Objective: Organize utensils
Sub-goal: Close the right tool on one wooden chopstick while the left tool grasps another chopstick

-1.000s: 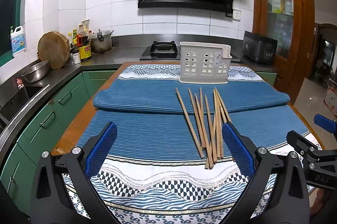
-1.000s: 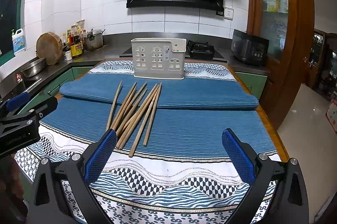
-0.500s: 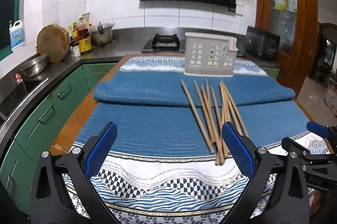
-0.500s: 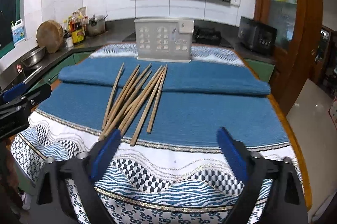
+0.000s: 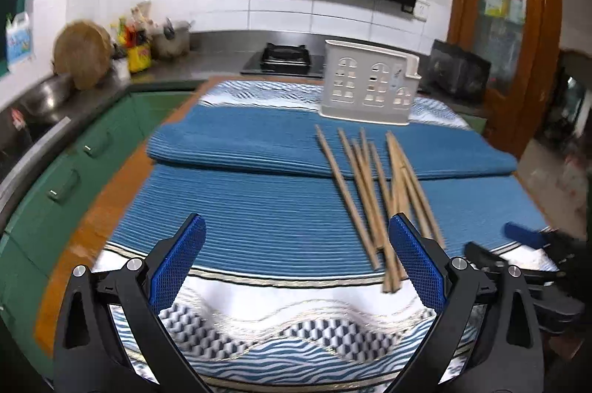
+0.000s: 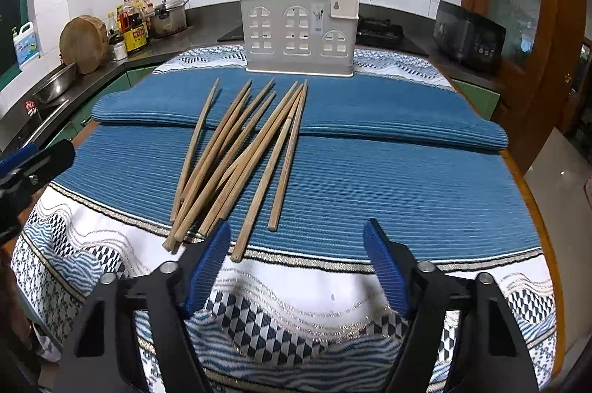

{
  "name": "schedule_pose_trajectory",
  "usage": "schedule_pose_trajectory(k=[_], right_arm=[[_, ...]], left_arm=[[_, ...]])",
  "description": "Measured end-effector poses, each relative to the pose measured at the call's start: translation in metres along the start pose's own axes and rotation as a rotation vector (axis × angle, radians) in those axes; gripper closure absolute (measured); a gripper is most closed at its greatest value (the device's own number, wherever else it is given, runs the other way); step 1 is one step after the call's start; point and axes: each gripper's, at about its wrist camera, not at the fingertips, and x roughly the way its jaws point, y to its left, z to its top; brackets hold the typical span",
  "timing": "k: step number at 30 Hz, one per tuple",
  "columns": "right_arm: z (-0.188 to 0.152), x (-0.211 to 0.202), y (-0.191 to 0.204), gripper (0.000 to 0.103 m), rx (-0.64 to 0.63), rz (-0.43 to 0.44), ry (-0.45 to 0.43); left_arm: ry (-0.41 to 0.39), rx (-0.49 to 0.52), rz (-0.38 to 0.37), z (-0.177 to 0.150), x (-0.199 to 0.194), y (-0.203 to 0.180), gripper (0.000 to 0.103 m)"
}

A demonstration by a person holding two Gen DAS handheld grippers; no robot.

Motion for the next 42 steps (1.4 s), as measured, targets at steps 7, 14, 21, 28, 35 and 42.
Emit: schedule_pose_trajectory(k=[7, 14, 21, 28, 35, 42], right_arm=[[0.007, 0.023, -0.003, 0.057, 0.027, 0.026, 0.058], [0.013, 0.043, 0.0, 0.073, 0.034, 0.044, 0.108], [0.017, 0.062, 0.004, 0.081, 0.034, 0.046, 0.146], [0.019, 0.063, -0.003, 0.096, 0.025, 0.032, 0.139], [0.017, 0.057, -0.013, 0.096, 0.024, 0.038, 0.123], [0.014, 0.048, -0.025, 0.096, 0.029, 0.052, 0.102]], left_arm=[[0.006, 0.053, 0.03, 0.005, 0.016, -0.005, 0.006], [0.068, 0.074, 0.015, 0.004, 0.035, -0.01, 0.033], [0.12, 0.103, 0.003, 0.003, 0.052, -0.019, 0.046], [0.19, 0.108, 0.009, 0.0, 0.074, -0.031, 0.051], [0.242, 0.079, 0.018, -0.001, 0.095, -0.037, 0.057], [0.285, 0.088, 0.029, -0.003, 0.114, -0.048, 0.059]])
